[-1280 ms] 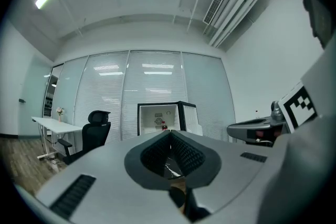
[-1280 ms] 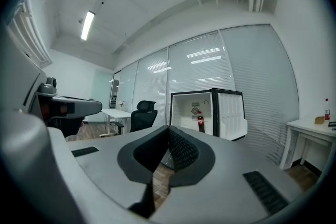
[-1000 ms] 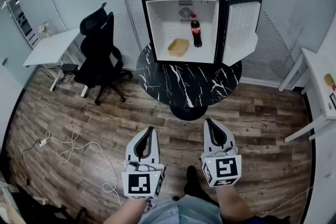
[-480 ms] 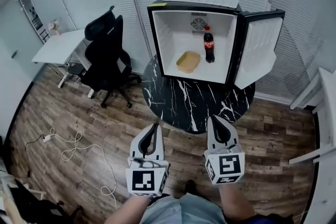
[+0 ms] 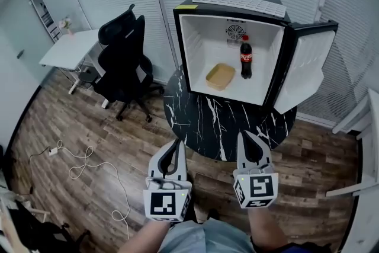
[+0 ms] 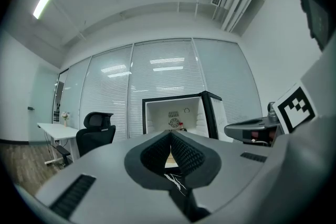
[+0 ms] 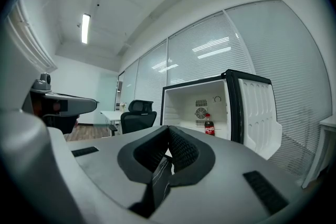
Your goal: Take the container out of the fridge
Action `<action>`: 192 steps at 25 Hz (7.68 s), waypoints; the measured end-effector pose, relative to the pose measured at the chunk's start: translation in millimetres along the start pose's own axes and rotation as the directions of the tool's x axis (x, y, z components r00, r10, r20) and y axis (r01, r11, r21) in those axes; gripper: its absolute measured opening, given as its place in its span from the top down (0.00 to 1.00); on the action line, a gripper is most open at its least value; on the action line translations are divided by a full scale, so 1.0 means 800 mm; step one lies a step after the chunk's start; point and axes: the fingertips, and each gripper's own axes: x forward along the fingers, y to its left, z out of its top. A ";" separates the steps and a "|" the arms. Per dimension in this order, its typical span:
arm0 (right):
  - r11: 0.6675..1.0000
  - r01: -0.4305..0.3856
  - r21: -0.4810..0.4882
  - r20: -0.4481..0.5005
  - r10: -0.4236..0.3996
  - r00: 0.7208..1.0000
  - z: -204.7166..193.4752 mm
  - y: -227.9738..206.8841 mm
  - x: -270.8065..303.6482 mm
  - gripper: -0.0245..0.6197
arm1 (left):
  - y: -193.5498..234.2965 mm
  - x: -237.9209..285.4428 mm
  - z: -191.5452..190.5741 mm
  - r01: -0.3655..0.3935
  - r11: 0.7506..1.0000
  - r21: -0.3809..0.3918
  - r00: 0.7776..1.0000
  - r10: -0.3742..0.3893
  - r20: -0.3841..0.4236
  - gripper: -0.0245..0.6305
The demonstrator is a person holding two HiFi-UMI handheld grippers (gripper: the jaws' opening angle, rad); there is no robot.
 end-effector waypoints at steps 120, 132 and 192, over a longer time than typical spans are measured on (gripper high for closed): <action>0.910 0.312 0.274 -0.481 -0.151 0.863 -0.312 -0.306 0.600 0.78 | 0.048 0.695 -0.245 0.318 0.943 -0.096 0.919 -0.331 -0.215 0.94; 0.902 0.328 0.280 -0.509 -0.150 0.847 -0.317 -0.303 0.601 0.89 | 0.039 0.712 -0.250 0.306 0.947 -0.099 0.921 -0.320 -0.220 0.94; 0.931 0.359 0.067 0.045 -0.362 0.931 0.091 -0.085 0.279 0.91 | 0.092 0.382 0.088 0.424 0.906 0.003 0.886 -0.415 0.206 0.94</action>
